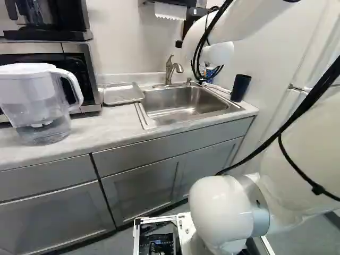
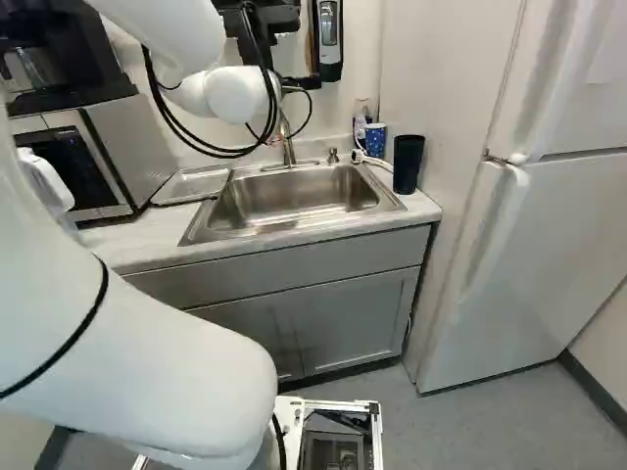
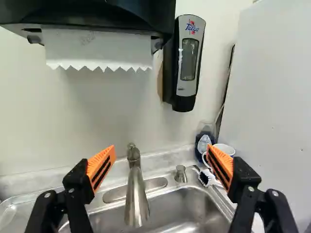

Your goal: Rinse the cup and place it in the tray

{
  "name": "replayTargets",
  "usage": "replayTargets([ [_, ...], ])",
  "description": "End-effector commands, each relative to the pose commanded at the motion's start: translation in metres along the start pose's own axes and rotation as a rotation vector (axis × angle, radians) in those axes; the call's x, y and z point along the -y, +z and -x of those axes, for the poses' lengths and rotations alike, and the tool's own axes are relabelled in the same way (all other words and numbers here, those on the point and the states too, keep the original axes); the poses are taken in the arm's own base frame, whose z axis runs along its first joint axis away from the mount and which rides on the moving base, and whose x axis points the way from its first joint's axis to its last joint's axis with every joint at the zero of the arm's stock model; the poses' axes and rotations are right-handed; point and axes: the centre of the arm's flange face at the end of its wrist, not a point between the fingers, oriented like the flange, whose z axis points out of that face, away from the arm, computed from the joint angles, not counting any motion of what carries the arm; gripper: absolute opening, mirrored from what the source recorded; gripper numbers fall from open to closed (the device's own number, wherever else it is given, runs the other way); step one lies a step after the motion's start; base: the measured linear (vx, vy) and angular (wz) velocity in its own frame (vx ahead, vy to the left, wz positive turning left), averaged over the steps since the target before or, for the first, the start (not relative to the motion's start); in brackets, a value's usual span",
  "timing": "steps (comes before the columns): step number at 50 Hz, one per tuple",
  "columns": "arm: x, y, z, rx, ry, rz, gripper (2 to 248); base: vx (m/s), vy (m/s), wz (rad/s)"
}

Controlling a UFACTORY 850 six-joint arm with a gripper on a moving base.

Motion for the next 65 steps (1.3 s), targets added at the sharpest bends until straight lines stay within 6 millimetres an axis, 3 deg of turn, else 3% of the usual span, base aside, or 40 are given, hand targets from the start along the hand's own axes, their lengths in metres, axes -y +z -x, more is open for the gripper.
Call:
replayTargets([
  [65,0.014,0.097,0.019,0.222,-0.002,-0.026,247,0.000,0.000,0.000],
])
